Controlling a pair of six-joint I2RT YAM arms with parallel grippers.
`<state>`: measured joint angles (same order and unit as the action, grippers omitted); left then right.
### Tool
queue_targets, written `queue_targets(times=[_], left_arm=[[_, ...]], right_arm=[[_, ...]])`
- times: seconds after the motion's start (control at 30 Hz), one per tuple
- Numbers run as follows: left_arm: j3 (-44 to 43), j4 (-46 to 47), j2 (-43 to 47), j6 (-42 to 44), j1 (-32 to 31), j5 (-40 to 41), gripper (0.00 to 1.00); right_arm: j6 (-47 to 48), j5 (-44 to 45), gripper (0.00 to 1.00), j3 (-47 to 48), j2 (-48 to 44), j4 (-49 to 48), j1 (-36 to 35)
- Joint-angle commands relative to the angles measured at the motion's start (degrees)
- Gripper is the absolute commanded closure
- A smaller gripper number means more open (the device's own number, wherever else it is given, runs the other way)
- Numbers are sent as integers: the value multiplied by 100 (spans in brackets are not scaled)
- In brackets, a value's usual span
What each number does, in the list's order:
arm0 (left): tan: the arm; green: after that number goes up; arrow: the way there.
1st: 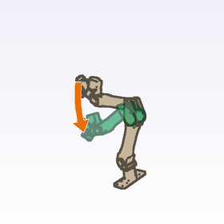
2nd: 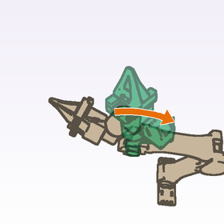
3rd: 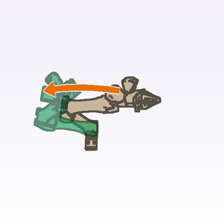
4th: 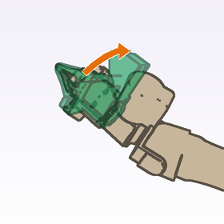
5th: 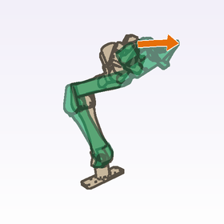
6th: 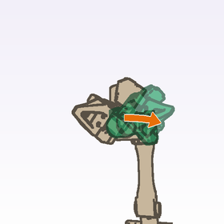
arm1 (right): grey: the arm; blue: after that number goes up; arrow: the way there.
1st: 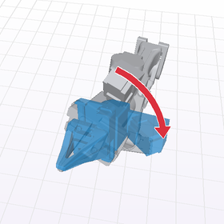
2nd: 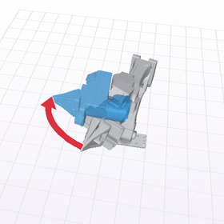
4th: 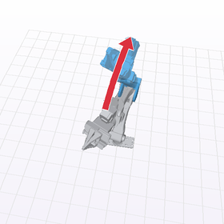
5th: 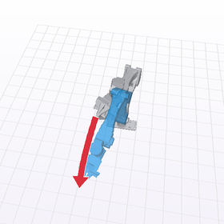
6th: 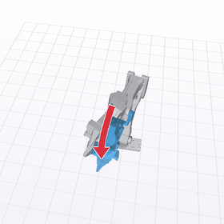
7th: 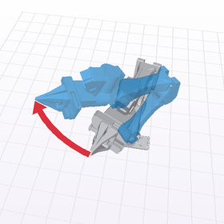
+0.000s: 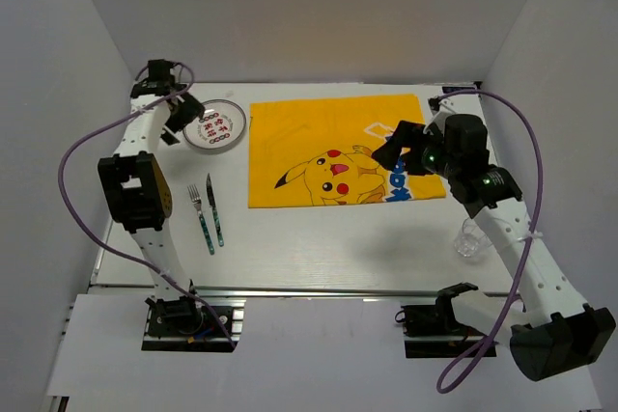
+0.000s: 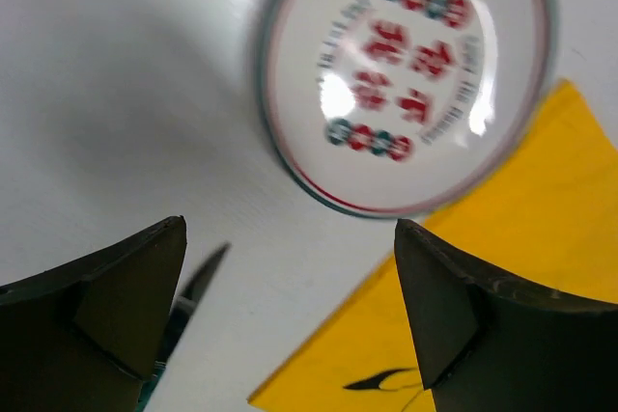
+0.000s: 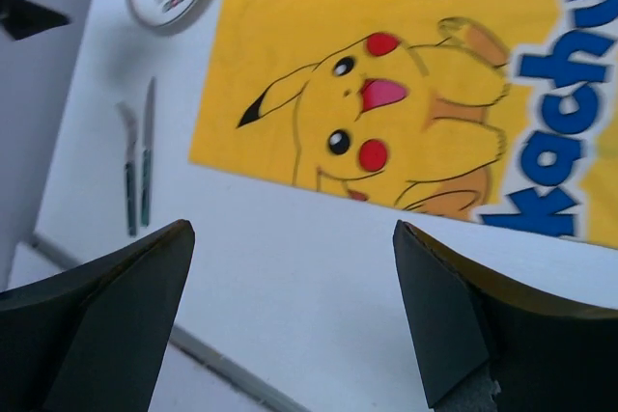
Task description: Set the dinner table for one person
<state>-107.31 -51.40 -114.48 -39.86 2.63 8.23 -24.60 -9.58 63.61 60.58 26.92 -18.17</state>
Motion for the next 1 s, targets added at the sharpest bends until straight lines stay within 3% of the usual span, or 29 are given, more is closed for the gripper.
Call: queue_targets(times=[0.0,0.17,0.47,0.53,0.67,0.73,0.87,0.9,0.97], left_arm=[[377,339,-83,-330,447,-647,2],[-9,104,-697,-356,703,-656,2],[666,1341,-1208,-277,993,-1341,11],[728,1422,-1305,-321,993,-1368,19],[939,1597,-1341,-391,993,-1359,50],[992,1694,-1358,-444,993,-1368,53],[984,1844,-1402,-470,993,-1377,75],[931,1896,-1428,-497,993,-1429,90],[913,1958,-1411,-540,993,-1535,100]], right_arm=[[-159,-1255,11,-419,-308,-591,-55],[-98,-1862,11,-525,-678,-486,-64],[-168,-2540,11,-877,-1021,-741,-55],[-98,-2531,11,-860,-1039,-635,-64],[-80,-2487,11,-894,-1162,-582,-55],[-89,-2469,11,-860,-1180,-521,-63],[-80,-2452,11,-763,-1232,-372,-63],[-71,-2443,11,-728,-1285,-310,-55],[-62,-2417,11,-701,-1329,-249,-63]])
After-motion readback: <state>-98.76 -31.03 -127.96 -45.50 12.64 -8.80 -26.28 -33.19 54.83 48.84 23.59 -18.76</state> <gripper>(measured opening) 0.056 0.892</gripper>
